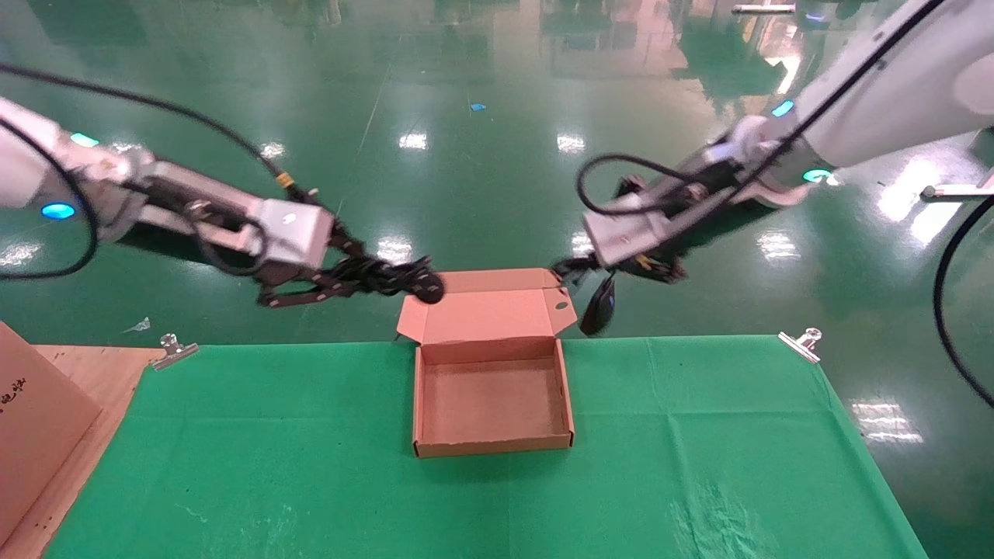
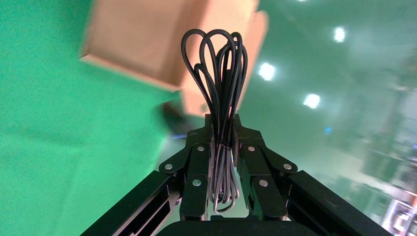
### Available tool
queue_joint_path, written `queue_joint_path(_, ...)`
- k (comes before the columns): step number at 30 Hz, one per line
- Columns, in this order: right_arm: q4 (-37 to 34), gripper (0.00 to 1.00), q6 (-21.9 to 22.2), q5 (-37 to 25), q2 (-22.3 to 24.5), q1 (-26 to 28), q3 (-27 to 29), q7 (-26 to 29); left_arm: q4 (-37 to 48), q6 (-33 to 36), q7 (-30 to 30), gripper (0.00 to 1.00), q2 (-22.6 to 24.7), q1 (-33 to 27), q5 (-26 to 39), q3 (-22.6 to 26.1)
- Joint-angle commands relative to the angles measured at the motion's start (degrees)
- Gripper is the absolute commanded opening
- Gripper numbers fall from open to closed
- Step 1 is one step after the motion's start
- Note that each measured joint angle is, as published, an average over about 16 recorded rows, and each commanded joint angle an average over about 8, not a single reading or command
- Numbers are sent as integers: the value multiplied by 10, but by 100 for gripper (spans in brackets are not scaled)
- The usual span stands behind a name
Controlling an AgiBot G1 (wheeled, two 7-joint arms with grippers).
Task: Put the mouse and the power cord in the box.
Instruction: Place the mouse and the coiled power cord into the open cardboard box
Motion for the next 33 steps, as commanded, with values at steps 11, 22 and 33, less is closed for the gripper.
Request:
queue_joint_path(11,97,0,108,35,-6,-23,-14,42,29,-52,26,0,43,-12,-13,-10)
queue_joint_path(22,105,0,126,47,-3,-17,-53,67,-13,-343,129,0,98,116,-31,-23)
queue_joint_path(33,63,0,61,69,7,-14,-70,62,-191,-593,10,0,112,307,-117,40)
